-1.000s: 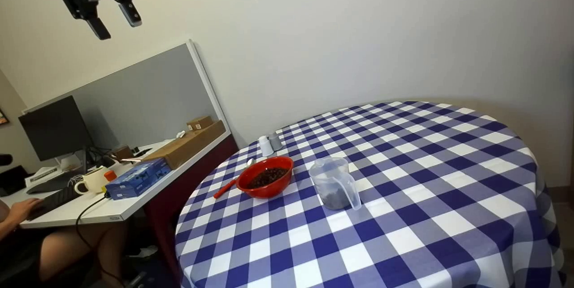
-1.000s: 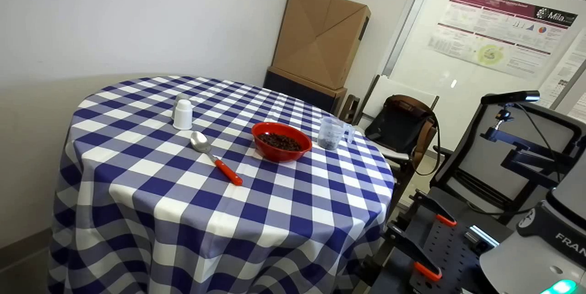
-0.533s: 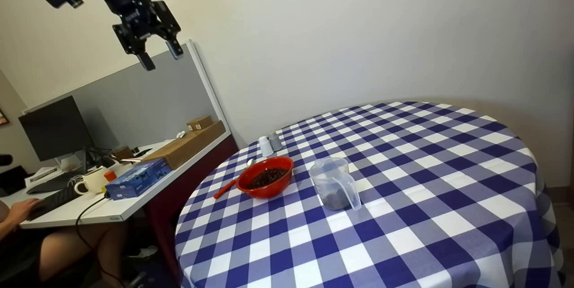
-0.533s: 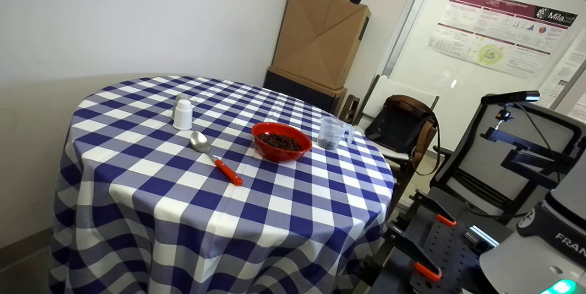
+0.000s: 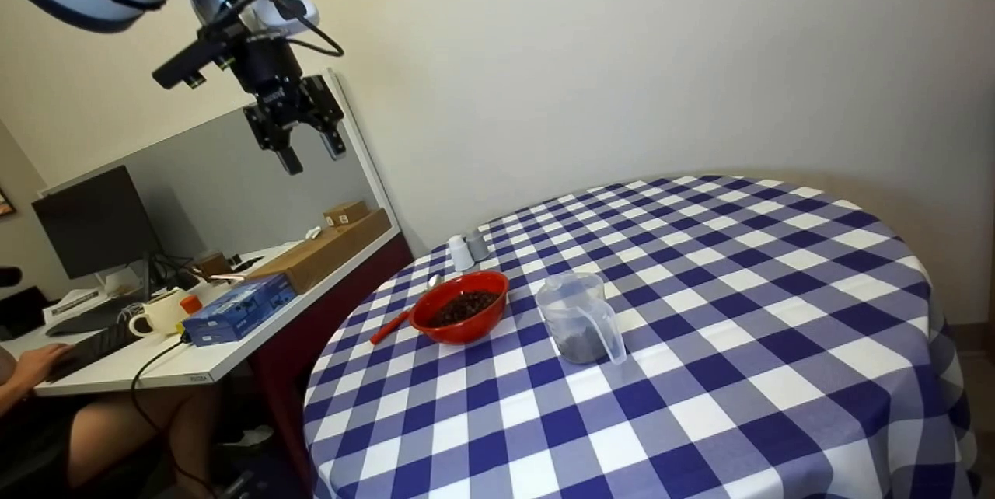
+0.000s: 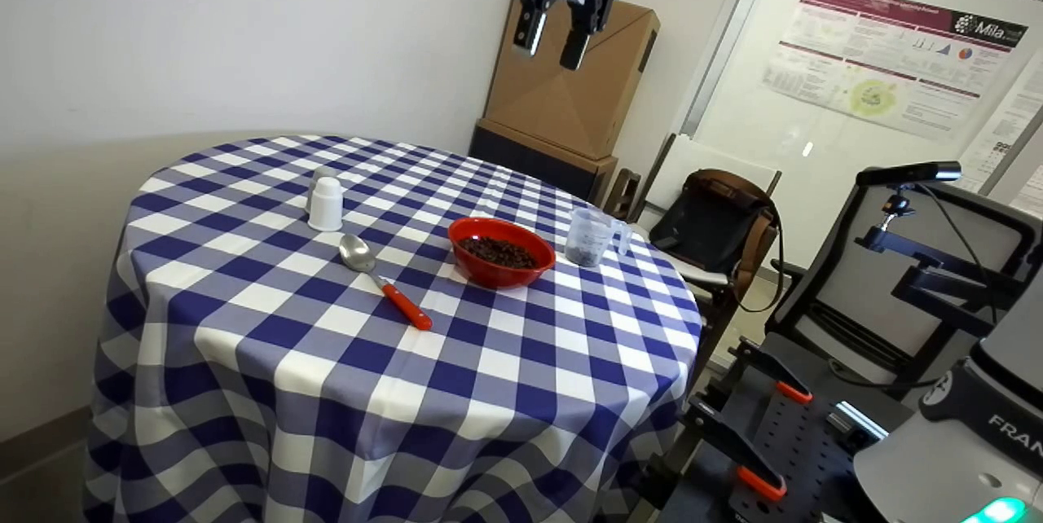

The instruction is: Use the spoon to place some of the contents from the red bowl into the clear jug

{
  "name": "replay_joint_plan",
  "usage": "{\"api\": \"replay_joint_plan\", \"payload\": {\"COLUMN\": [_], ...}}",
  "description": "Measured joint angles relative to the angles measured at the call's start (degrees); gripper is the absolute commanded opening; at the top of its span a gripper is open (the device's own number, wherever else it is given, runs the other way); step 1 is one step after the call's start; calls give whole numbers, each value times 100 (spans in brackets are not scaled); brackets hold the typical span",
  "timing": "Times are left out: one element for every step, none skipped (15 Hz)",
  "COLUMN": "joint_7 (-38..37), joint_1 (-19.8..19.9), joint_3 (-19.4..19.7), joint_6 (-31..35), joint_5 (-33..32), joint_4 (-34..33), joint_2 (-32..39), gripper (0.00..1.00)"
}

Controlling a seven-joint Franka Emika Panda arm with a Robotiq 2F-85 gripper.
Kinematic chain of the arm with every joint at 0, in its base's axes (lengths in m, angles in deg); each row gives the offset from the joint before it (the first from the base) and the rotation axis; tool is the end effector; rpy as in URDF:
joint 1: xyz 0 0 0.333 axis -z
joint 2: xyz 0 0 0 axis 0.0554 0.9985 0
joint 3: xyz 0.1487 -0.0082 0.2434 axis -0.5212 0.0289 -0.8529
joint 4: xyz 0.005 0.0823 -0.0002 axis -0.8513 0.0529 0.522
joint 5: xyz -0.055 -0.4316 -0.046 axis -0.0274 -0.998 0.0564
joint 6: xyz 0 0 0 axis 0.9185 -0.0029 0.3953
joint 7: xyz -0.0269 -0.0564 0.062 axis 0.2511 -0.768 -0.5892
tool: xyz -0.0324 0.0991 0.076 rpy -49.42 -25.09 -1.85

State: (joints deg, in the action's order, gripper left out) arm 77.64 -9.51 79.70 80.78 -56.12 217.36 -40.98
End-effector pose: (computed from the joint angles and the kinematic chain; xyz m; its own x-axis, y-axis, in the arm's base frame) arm 0.5168 0.1491 0.3485 0.9912 0.1211 0.0526 0.1191 -0.9921 0.0391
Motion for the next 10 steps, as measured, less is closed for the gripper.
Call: {"api": "replay_joint_plan", "payload": {"joint_7": [-87,-163,-238,-281,-314,-334,-343,-355,-366,-393], "joint_1": [-15,-31,-47,-63,-75,-78,-78,-78,-78,-78], "joint_3": [-36,-63,-83,-92,-93,-93,-90,-82,-71,-56], "joint_6": [66,136,207,282,352,427,511,607,701,807], "joint_5": [-49,-93,-133,-153,-165,-179,-205,-253,-306,-377], "joint_4": [-10,-15,-18,-20,-23,-27,-33,-42,-51,-61], "joint_2": [143,281,421,560,690,824,959,1095,1224,1358], "gripper": [100,100,100,100,100,100,100,100,100,100]}}
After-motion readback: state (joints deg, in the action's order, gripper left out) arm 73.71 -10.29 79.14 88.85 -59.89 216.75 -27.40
